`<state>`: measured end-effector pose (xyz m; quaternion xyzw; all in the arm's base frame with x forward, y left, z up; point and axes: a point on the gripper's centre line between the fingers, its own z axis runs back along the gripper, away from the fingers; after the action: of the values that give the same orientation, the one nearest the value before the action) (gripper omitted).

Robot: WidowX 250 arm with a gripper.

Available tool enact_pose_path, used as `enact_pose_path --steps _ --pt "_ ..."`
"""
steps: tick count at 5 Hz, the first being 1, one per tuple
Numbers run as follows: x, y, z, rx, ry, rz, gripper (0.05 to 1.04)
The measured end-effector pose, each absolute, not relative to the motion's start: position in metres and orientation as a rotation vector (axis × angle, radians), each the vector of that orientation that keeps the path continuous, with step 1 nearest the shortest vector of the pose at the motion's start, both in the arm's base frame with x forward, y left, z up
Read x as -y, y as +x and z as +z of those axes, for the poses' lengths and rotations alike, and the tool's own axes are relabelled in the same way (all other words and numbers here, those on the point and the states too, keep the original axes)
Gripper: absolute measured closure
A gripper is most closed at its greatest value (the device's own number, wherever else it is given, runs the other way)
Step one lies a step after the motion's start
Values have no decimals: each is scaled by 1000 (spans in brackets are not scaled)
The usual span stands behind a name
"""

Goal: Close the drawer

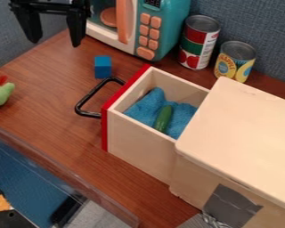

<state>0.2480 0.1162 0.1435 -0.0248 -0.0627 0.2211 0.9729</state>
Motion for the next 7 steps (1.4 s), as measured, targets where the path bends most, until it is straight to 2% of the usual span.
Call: enact_pose_path --steps 1,2,3,4,5,7 --pt "-115 248 136 107 -58 425 83" --pt "-139 240 128 161 -27 177 84" --pt "-148 234 119 164 42 -92 84" --pt "-153 233 115 177 61 -347 84" --pt "-153 230 91 68 16 -586 84" --pt "-145 250 69 -35 -30 -1086 84"
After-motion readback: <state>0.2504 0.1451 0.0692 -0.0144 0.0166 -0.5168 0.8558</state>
